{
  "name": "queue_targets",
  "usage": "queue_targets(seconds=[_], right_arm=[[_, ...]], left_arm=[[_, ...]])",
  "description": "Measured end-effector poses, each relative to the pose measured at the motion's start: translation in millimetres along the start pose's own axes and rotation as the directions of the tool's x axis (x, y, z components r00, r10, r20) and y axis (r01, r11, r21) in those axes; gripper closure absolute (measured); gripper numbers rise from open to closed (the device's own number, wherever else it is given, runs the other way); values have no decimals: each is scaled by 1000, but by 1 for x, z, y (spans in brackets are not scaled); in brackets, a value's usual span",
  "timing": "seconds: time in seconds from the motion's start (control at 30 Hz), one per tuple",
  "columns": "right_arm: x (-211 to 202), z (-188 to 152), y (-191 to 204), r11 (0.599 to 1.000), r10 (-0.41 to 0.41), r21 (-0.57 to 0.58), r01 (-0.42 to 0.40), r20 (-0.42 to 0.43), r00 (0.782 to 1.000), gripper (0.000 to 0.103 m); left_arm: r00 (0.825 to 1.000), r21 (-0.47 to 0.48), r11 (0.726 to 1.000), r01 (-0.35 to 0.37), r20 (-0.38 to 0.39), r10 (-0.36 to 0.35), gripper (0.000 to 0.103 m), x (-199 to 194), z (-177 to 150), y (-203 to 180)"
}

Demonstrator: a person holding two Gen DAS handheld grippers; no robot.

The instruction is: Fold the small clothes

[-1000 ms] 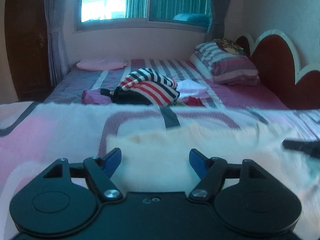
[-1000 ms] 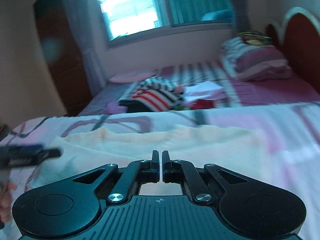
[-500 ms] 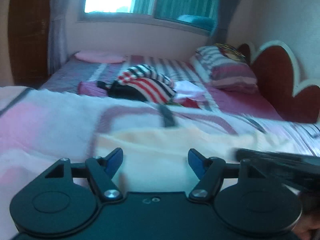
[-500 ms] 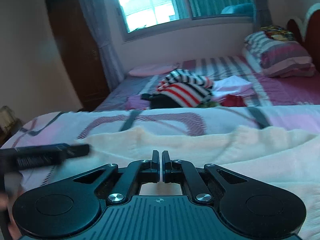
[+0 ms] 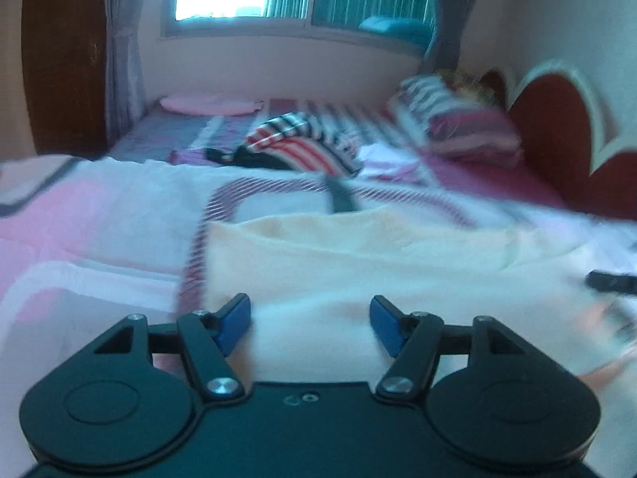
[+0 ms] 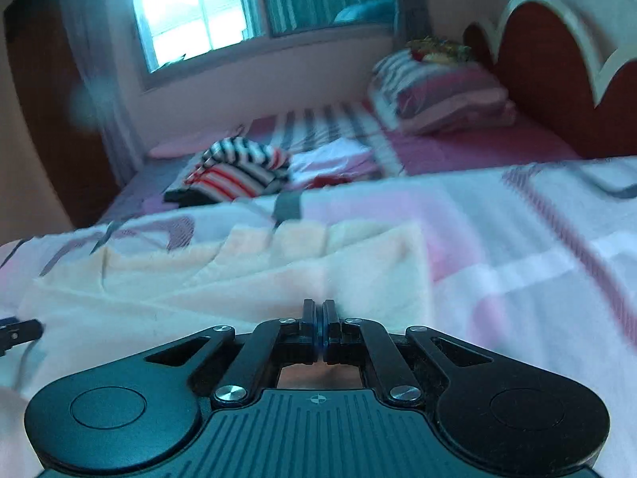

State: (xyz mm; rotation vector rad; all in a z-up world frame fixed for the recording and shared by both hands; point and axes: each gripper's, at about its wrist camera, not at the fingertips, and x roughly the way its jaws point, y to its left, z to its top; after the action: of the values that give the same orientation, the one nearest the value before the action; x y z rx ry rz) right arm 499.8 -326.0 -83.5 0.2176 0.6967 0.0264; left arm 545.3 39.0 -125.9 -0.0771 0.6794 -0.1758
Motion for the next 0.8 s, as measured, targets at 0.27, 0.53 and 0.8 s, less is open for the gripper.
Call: queue_targets(seconds=[0.27,0.53,0.8], right_arm=[[-34,-30,27,973,107,-202,-109,-20,994,101],[-28,-29,-17,990,-59,-132,58,-3,998,101],[-62,-28,-14,989,27,-149,-18,59,998,101]], left_arm=[[999,152,987,-48,-6,49,36,-7,-28,-47],[997,168,983,-73,-18,77,34,-13,-31,-47],[993,131,985,-115,7,115,35,-27,-31,-41]])
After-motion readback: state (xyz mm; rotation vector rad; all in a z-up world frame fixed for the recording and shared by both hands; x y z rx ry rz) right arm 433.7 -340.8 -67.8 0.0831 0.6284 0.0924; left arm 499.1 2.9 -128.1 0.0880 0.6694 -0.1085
